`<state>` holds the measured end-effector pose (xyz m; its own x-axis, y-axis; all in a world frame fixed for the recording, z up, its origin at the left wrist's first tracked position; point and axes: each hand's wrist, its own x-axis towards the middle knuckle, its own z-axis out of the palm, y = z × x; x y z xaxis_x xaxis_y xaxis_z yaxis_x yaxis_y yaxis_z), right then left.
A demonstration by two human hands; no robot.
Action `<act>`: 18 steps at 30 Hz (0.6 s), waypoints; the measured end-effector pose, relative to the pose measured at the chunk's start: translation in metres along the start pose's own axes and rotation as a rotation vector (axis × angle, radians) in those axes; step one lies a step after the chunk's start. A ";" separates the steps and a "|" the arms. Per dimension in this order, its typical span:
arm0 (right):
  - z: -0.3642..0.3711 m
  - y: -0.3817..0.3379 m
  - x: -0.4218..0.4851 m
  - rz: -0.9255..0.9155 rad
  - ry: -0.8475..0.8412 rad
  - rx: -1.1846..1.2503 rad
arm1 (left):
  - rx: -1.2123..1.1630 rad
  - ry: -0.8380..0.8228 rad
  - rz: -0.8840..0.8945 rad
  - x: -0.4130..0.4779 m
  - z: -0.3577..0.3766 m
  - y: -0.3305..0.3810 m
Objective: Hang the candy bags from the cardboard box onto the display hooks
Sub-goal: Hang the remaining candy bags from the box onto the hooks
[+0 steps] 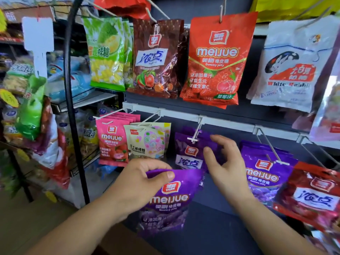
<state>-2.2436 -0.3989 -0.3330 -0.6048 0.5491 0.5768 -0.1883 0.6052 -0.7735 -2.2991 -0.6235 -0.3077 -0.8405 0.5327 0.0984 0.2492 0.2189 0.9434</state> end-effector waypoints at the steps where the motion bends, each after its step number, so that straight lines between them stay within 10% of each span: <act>1: -0.010 -0.009 -0.014 0.119 -0.094 0.187 | 0.019 -0.036 0.038 0.001 0.006 0.003; 5: -0.052 -0.015 -0.044 0.397 -0.314 0.471 | -0.016 -0.136 0.135 0.003 0.053 0.022; 18: -0.169 0.040 -0.011 0.434 0.063 0.246 | 0.045 -0.076 0.240 0.049 0.197 0.041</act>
<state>-2.1131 -0.2832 -0.3262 -0.6209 0.7587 0.1968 -0.1110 0.1635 -0.9803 -2.2351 -0.4276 -0.3269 -0.7163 0.6337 0.2920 0.4600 0.1143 0.8805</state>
